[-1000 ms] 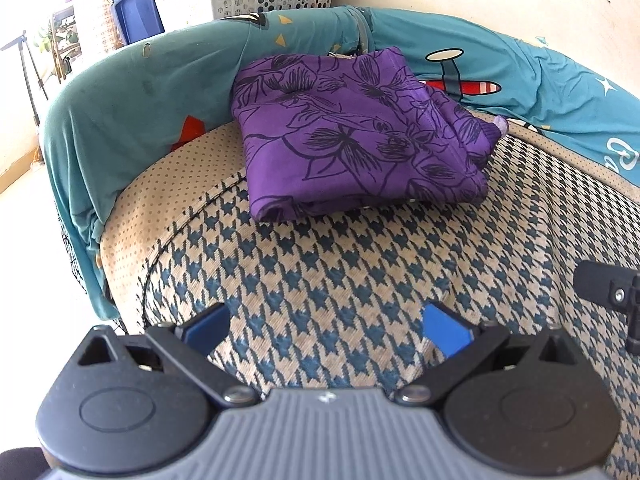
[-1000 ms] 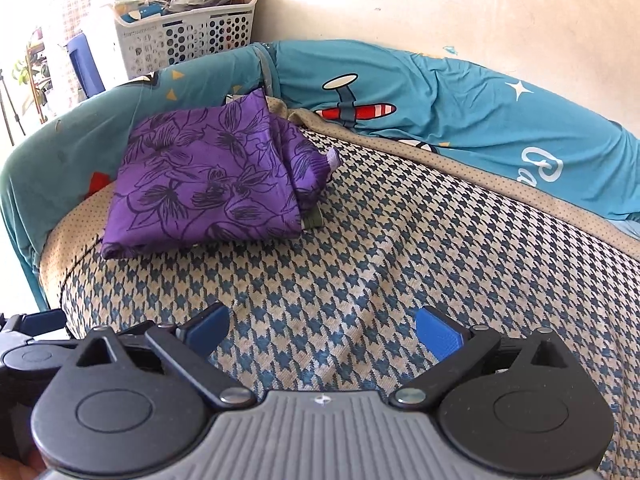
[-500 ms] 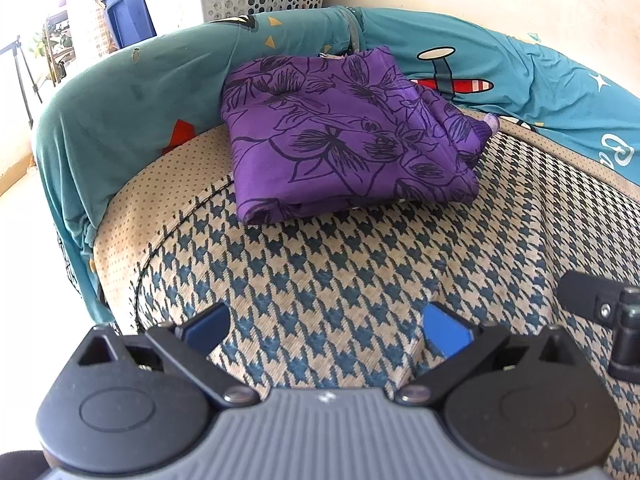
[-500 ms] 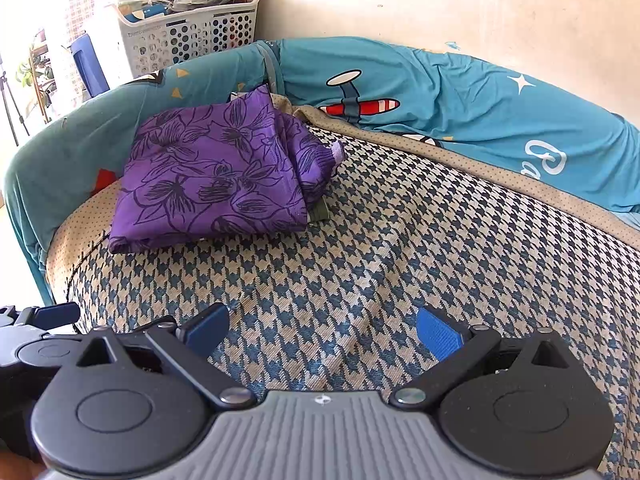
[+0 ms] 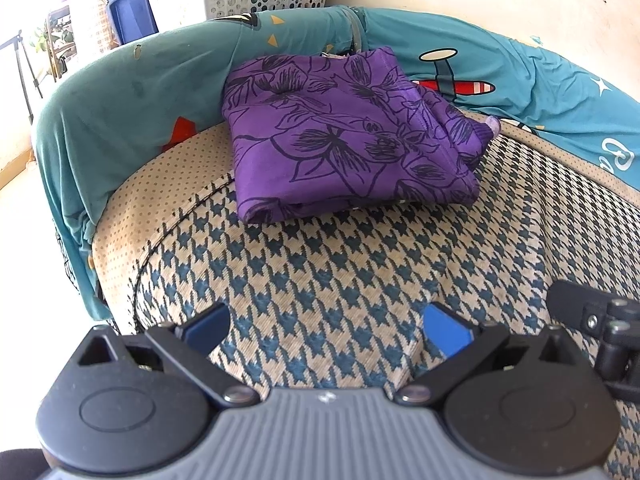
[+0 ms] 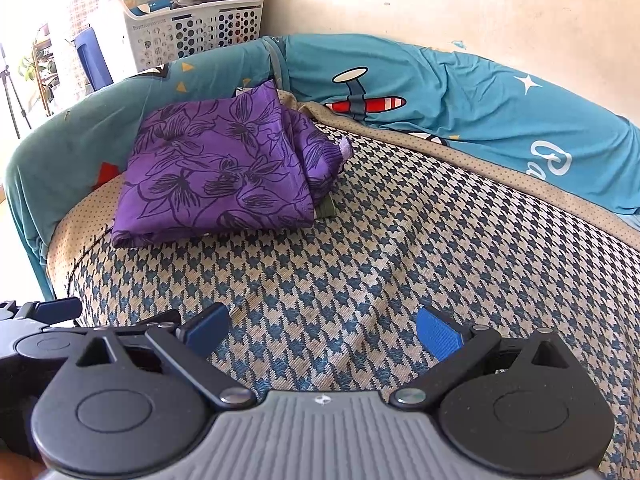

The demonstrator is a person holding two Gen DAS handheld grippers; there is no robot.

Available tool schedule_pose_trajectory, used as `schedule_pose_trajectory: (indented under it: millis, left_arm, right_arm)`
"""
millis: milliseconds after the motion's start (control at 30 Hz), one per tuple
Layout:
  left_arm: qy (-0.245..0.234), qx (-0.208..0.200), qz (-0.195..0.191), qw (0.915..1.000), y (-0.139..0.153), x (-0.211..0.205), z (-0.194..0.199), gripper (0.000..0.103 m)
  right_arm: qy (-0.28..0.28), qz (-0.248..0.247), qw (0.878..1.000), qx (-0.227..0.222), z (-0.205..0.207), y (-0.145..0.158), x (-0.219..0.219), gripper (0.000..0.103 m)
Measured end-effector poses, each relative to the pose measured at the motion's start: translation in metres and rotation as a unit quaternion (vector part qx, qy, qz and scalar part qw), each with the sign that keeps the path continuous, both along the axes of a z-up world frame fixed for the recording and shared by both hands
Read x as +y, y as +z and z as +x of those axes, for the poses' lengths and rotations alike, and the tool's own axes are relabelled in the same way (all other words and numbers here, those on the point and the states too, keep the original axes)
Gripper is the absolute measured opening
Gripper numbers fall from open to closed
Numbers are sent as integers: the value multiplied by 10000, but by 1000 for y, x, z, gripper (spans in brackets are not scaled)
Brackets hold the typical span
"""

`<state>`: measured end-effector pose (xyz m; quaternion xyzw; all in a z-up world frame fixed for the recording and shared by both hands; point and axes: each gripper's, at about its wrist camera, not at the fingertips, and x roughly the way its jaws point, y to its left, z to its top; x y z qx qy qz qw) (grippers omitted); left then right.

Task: Fold clothes

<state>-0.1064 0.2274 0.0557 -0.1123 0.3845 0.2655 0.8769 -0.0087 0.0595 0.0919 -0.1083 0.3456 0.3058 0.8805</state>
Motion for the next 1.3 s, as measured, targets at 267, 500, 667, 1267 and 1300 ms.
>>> schedule_pose_trajectory:
  millis: [267, 500, 667, 1267, 1300]
  left_arm:
    - [-25, -5, -6, 10000, 1, 3, 0, 103]
    - [-9, -9, -18, 10000, 2, 4, -1, 103]
    - [15, -9, -24, 10000, 1, 3, -2, 103]
    - [15, -2, -29, 10000, 1, 5, -2, 103]
    - [15, -2, -29, 10000, 1, 5, -2, 103]
  right_arm:
    - [-8, -4, 10000, -21, -1, 1, 0, 100]
    - [5, -1, 10000, -31, -2, 2, 0, 100]
    - [8, 7, 10000, -28, -3, 3, 1, 100]
    - [-6, 8, 10000, -5, -3, 2, 2, 100]
    - [-8, 7, 10000, -6, -3, 2, 2, 100]
